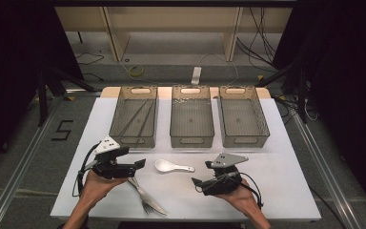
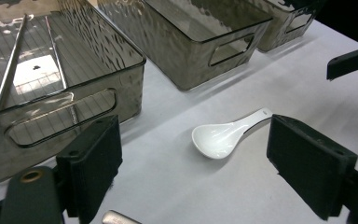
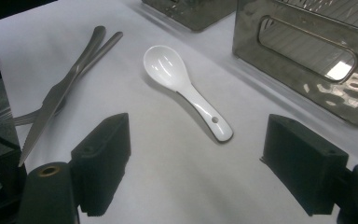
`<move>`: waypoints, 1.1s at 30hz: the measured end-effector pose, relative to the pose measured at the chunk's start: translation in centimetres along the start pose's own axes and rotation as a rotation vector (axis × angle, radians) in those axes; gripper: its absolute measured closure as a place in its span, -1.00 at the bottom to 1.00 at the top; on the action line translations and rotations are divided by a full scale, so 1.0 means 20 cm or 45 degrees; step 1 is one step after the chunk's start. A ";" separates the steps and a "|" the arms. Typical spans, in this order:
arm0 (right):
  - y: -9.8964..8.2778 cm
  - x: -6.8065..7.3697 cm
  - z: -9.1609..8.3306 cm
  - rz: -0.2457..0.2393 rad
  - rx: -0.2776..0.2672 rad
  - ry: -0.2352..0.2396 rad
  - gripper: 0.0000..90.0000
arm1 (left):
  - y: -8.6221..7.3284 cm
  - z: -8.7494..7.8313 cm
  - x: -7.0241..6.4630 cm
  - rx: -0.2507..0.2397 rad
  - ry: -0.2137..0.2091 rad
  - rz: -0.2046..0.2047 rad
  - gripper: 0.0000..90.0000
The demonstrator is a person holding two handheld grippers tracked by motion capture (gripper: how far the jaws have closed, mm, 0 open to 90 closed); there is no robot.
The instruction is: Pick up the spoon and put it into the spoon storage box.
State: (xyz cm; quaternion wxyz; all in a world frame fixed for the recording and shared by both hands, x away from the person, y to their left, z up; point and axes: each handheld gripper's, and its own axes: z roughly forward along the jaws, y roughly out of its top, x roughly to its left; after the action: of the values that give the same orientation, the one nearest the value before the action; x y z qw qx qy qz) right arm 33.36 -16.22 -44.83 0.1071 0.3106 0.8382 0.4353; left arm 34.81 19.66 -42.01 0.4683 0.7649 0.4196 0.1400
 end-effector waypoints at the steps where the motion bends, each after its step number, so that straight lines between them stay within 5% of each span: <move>1: 0.00 0.00 0.00 -0.002 0.000 0.001 -0.47 | 0.00 0.00 0.00 -0.002 0.001 -0.001 -0.62; 10: 0.03 0.01 0.02 -0.046 0.030 0.013 -0.45 | -0.01 -0.02 -0.02 -0.019 0.003 0.012 -0.62; 27: 0.22 -0.02 0.35 -0.179 0.368 0.056 -0.23 | -0.02 -0.04 -0.02 -0.044 -0.015 0.012 -0.62; 33: 0.25 -0.04 0.42 -0.204 0.425 0.065 -0.10 | -0.02 -0.04 -0.02 -0.042 -0.012 0.013 -0.62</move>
State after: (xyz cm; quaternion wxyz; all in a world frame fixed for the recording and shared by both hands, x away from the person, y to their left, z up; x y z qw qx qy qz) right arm 39.81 -8.96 -45.97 0.0670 0.2451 0.9233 0.2879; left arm 33.81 19.86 -41.77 0.4822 0.7598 0.4110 0.1458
